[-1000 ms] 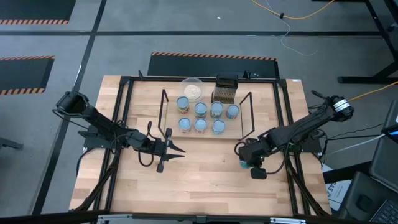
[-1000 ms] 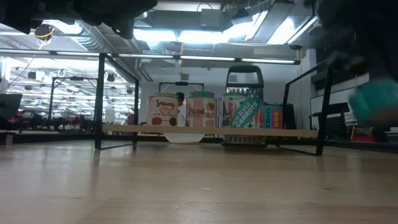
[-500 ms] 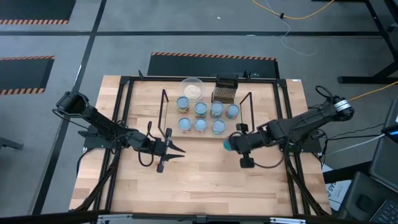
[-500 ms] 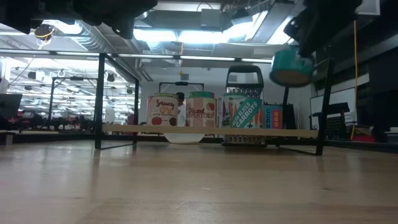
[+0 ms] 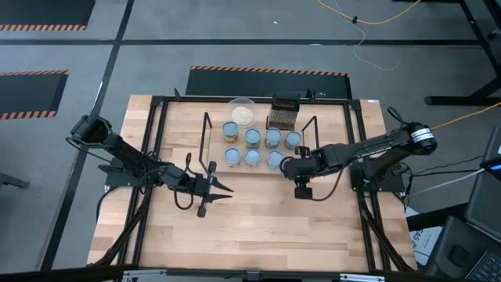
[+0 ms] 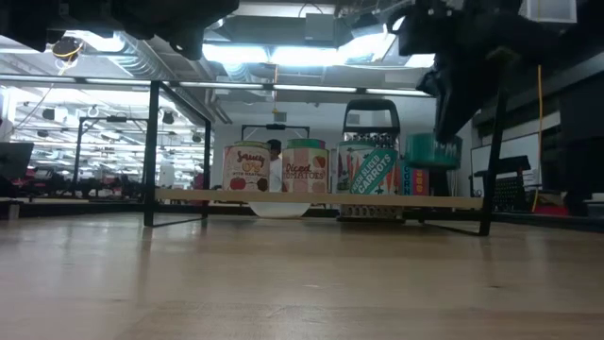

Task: Pick and place cans onto a shelf
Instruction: Put the canned tuna on the shelf

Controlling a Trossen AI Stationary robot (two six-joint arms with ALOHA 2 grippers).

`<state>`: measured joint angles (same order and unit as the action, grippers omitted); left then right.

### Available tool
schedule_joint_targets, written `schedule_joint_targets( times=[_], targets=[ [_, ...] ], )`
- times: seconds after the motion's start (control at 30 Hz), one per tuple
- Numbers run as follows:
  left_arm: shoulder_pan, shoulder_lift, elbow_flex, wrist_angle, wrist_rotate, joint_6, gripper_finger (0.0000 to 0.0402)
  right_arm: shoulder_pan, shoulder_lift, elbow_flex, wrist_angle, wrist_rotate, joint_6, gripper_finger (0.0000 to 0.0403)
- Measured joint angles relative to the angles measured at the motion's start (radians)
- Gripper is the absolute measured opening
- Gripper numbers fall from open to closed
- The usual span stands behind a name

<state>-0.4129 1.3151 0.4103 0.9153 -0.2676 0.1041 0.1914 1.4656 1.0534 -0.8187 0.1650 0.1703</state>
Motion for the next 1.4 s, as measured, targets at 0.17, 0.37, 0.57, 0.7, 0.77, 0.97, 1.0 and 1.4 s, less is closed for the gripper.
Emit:
schedule_joint_targets(
  times=[0.17,0.37,0.57,0.7,0.77,0.97,1.0,1.4],
  targets=[
    [0.000,0.000,0.000,-0.001,0.000,0.000,0.0066,-0.032,0.033,0.000,-0.004,0.001,-0.024,0.0022],
    [0.000,0.000,0.000,-0.001,0.000,0.000,0.0066,-0.071,0.076,0.000,-0.008,0.003,-0.032,0.0022],
    [0.000,0.000,0.000,-0.001,0.000,0.000,0.0066,-0.094,0.104,0.000,-0.014,0.003,-0.049,0.0022],
    [0.000,0.000,0.000,-0.002,0.000,0.000,0.0066,-0.102,0.105,0.000,-0.014,0.002,-0.050,0.0022],
    [0.000,0.000,0.000,-0.002,0.000,0.000,0.0066,-0.107,0.105,0.000,-0.014,0.002,-0.051,0.0022],
    [0.000,0.000,0.000,-0.002,0.000,0.000,0.0066,-0.108,0.105,0.000,-0.013,0.001,-0.052,0.0022],
    [0.000,0.000,0.000,-0.002,0.000,0.000,0.0066,-0.108,0.105,0.000,-0.013,0.001,-0.052,0.0022],
    [0.000,0.000,0.000,-0.002,0.000,0.000,0.0066,-0.108,0.105,0.000,-0.008,0.000,-0.074,0.0066]
  ],
)
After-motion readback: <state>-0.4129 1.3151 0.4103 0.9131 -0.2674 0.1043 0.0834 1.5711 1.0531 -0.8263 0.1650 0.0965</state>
